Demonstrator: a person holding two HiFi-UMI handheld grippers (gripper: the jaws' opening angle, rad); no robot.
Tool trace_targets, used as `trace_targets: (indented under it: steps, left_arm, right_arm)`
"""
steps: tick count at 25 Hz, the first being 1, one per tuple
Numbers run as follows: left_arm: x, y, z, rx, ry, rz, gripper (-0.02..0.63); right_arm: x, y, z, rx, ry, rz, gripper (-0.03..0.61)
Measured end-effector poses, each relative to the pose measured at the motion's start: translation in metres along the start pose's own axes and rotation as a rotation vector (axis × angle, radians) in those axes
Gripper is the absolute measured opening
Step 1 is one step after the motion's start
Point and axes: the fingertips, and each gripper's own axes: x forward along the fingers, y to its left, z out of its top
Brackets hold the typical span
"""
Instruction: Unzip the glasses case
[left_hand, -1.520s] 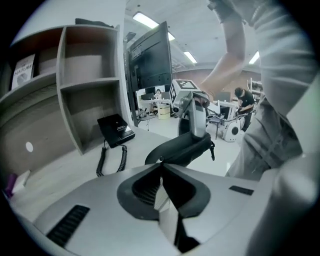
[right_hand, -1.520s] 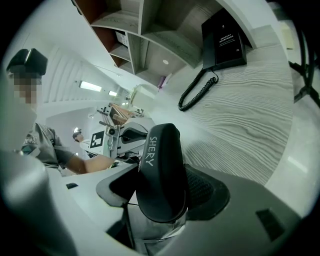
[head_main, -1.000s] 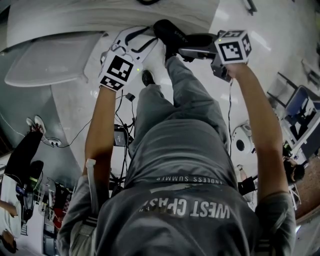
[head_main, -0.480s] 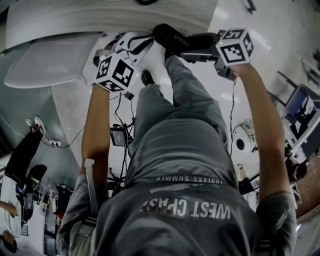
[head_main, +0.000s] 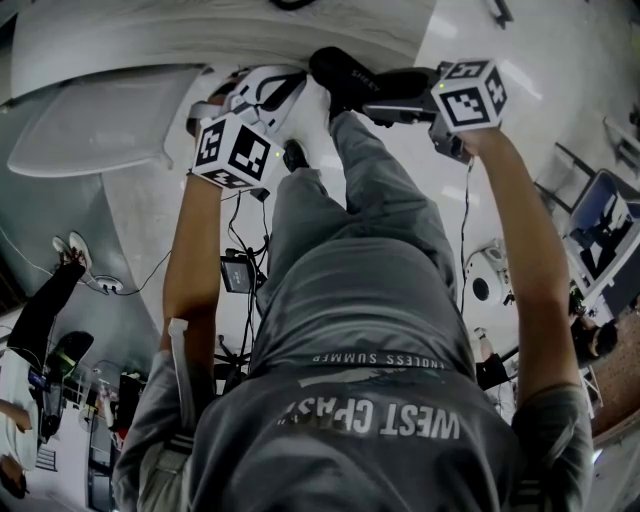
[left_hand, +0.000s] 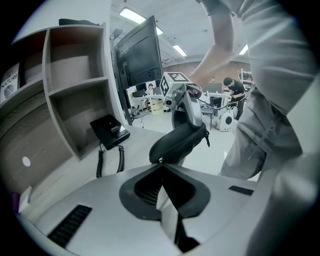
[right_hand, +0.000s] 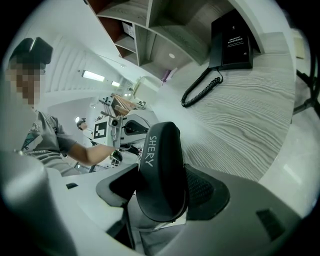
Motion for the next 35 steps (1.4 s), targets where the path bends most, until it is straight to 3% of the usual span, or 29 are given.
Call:
trace_targets:
  steps: [7,12,21,28,35]
  left_arm:
    - [-0.002,0.004,0.005,-0.003,0.01,0.034,-0.002]
    - [0.001,-0.004,0.004,0.012,0.048,0.043,-0.003]
    - [0.017,-0.042,0.024,0.018,0.018,-0.044,-0.003]
    - [0.021,-0.051,0.032,-0.029,-0.007,-0.01,-0.003]
    - [0.034,-0.075,0.064,-0.054,-0.057,-0.019,-0.003]
  right_arm:
    - [0.0,0.002,0.002,0.003,0.004,-0.021,0.293]
    - [0.0,0.001,-0.001,0.058,-0.008,-0.046,0.289]
    - [0.005,-0.008,0.007,0.1,-0.012,-0.096,0.288]
    - [0.003,-0.011,0.011,0.12,-0.053,-0.09,0.285]
    - [0.0,-0.012,0.018,0.114,-0.12,-0.088,0.284]
